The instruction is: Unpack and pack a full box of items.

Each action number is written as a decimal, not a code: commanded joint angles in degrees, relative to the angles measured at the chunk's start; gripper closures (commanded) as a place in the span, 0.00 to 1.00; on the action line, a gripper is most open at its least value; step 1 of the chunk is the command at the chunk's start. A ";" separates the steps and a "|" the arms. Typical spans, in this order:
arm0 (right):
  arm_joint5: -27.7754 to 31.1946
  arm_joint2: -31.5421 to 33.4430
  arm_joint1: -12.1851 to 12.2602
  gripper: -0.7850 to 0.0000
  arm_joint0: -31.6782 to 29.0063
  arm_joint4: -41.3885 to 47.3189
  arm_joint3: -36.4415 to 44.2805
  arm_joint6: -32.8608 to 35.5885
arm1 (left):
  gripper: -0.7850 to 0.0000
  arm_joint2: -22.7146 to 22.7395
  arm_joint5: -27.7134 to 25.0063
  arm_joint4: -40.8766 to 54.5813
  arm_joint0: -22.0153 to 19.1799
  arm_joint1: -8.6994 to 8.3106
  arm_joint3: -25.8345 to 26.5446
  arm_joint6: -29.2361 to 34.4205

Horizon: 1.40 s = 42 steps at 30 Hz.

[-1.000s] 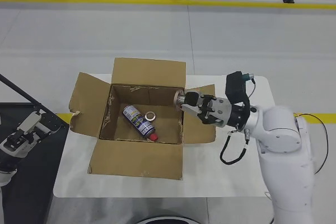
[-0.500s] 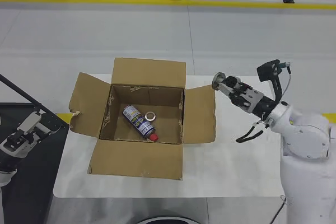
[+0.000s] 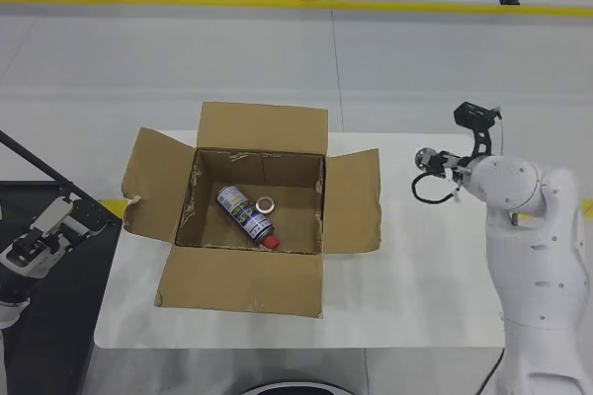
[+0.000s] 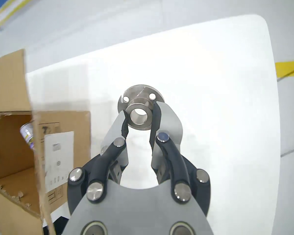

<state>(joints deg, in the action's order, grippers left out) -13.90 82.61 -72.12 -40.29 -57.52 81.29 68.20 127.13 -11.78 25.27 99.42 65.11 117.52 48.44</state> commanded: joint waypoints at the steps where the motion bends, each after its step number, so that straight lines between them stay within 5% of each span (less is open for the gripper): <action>1: -1.06 -1.21 -0.11 1.00 1.77 -1.06 -4.55 0.55 | 0.00 0.00 0.00 0.00 0.00 0.00 0.00 0.00; 13: -3.11 -6.66 -1.26 1.00 10.50 -1.25 -27.25 0.31 | 0.00 0.00 0.00 0.00 0.00 0.00 0.00 0.00; 25: -2.18 -8.29 -1.62 1.00 13.14 0.30 -35.73 0.84 | 0.00 0.00 0.00 0.00 0.00 0.00 0.00 0.00; 31: -2.26 -8.78 -1.66 0.64 13.44 0.70 -36.93 0.71 | 0.00 0.00 0.00 0.00 0.00 0.00 0.00 0.00; 36: -2.71 -8.68 -1.45 0.18 13.36 0.63 -36.50 0.95 | 0.00 0.00 0.00 0.00 0.00 0.00 0.00 0.00; 40: -5.25 -9.53 -1.37 0.00 13.18 -1.36 -32.45 2.26 | 0.00 0.00 0.00 0.00 0.00 0.00 0.00 0.00; 42: -6.95 -9.92 -1.24 0.00 12.63 -3.05 -28.07 3.34 | 0.00 0.00 0.00 0.00 0.00 0.00 0.00 0.00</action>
<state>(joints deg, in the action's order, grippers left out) -20.16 72.80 -73.43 -27.41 -59.91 51.09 71.06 127.13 -11.78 25.27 99.42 65.11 117.52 48.44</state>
